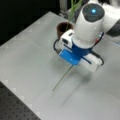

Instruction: Flower insertion into a vase

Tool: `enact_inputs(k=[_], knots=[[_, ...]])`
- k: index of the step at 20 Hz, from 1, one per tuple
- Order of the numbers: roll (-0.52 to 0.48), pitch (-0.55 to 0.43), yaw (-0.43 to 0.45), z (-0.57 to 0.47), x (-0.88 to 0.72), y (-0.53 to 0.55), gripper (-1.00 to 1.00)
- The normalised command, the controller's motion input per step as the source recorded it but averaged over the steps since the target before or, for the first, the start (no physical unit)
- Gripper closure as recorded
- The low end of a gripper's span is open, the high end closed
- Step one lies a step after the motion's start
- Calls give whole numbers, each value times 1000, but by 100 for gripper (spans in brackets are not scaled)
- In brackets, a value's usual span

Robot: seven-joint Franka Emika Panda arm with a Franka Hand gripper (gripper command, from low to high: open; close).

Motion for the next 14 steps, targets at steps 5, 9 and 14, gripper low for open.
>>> enact_inputs(k=[5,9,14], knots=[[172,-12,-19,626,-464,-278,100],[169,-6,-50,666,-505,-212,100],[168,49,-7,354,-363,-151,100]])
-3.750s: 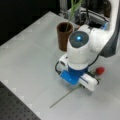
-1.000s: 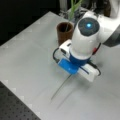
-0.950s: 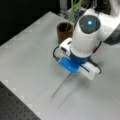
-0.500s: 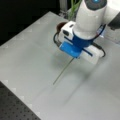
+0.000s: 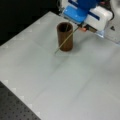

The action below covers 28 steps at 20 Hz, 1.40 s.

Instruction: Flower insertion into a vase

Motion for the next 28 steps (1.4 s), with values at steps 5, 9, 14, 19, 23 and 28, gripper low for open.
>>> enact_inputs(k=[5,9,14,19,23,28], knots=[[190,80,34,83,-256,-177,100],[213,80,39,122,-463,-348,100],[174,13,57,108,-585,-480,100],[57,-51,81,-29,-595,-473,100],[-57,-110,70,-219,-570,-418,100],[-122,-112,52,-223,-473,-256,100]])
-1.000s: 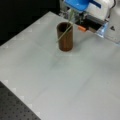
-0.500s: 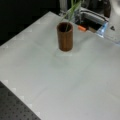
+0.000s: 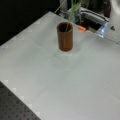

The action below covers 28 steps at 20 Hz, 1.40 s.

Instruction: Flower insertion into a vase

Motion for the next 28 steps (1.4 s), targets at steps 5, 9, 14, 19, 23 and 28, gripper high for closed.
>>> enact_inputs(k=[5,9,14,19,23,28], knots=[[-142,-68,53,-193,-338,-183,100],[-113,4,51,-99,-201,-107,100],[-107,261,85,9,-86,-67,100],[-101,642,149,222,180,-82,100],[-41,722,163,301,476,-147,100],[16,641,105,222,515,-235,100]])
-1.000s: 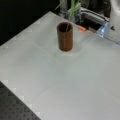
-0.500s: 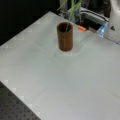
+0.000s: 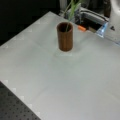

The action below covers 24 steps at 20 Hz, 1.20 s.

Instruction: Flower insertion into a vase

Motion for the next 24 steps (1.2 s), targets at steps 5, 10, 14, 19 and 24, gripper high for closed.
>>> enact_inputs(k=[5,10,14,19,24], knots=[[50,558,85,156,326,-305,100],[42,562,8,107,188,-247,100],[25,559,-78,95,243,-84,100],[-14,607,-133,81,364,2,100],[-29,502,-167,44,440,13,100]])
